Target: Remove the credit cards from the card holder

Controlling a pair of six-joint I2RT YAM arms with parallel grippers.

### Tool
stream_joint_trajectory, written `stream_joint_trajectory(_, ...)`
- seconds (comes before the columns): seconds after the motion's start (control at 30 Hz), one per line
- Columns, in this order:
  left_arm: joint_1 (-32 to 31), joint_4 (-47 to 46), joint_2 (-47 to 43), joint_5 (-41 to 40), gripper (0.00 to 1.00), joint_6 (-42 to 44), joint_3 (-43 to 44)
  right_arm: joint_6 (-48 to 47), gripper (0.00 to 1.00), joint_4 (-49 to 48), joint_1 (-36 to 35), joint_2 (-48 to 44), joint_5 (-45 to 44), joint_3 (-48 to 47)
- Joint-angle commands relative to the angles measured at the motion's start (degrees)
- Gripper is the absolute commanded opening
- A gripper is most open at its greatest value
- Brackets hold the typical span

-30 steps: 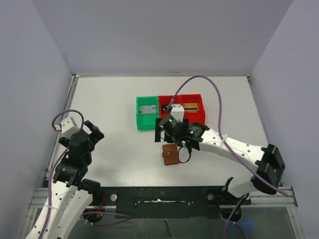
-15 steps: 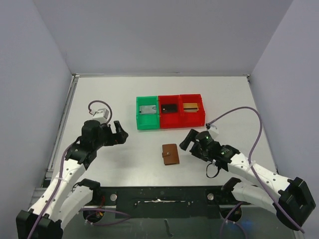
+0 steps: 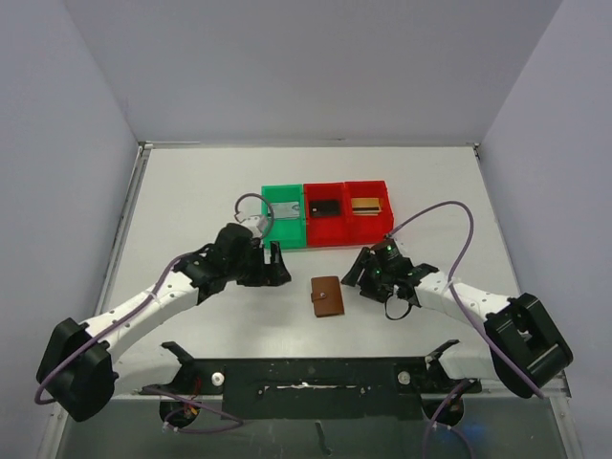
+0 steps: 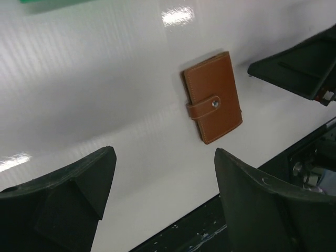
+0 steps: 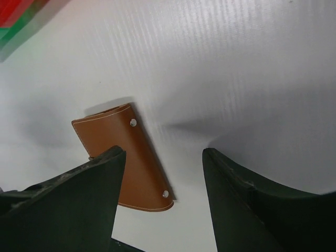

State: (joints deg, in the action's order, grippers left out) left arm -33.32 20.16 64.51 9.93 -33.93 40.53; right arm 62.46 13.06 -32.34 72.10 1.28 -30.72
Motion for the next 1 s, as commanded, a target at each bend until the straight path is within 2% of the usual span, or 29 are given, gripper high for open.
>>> stream_joint_trajectory(0.0,-9.65,-1.37,3.96,-10.37,0.74,-8.85,5.46,0.23,0.61,-10.44,0.32,0.67,5.80,1.09)
stream_joint_trajectory(0.23,-15.89,2.16,13.69,-15.68,0.62,-11.14,12.45,-1.66,0.61,-12.71,0.96,1.29,8.60,4.20)
stream_joint_trajectory(0.6,-22.26,4.73,27.76,-17.32,0.58,-12.46,21.94,-1.97,0.52,-15.14,1.35,-0.74,10.04,10.83)
stream_joint_trajectory(0.77,-26.01,10.38,35.26,-20.24,0.54,-11.58,27.84,-1.65,0.50,-16.21,1.65,-2.54,10.45,13.14)
stream_joint_trajectory(0.97,-26.88,14.11,39.88,-22.79,0.46,-10.45,30.74,-0.82,0.50,-18.02,2.14,-3.27,11.41,14.70)
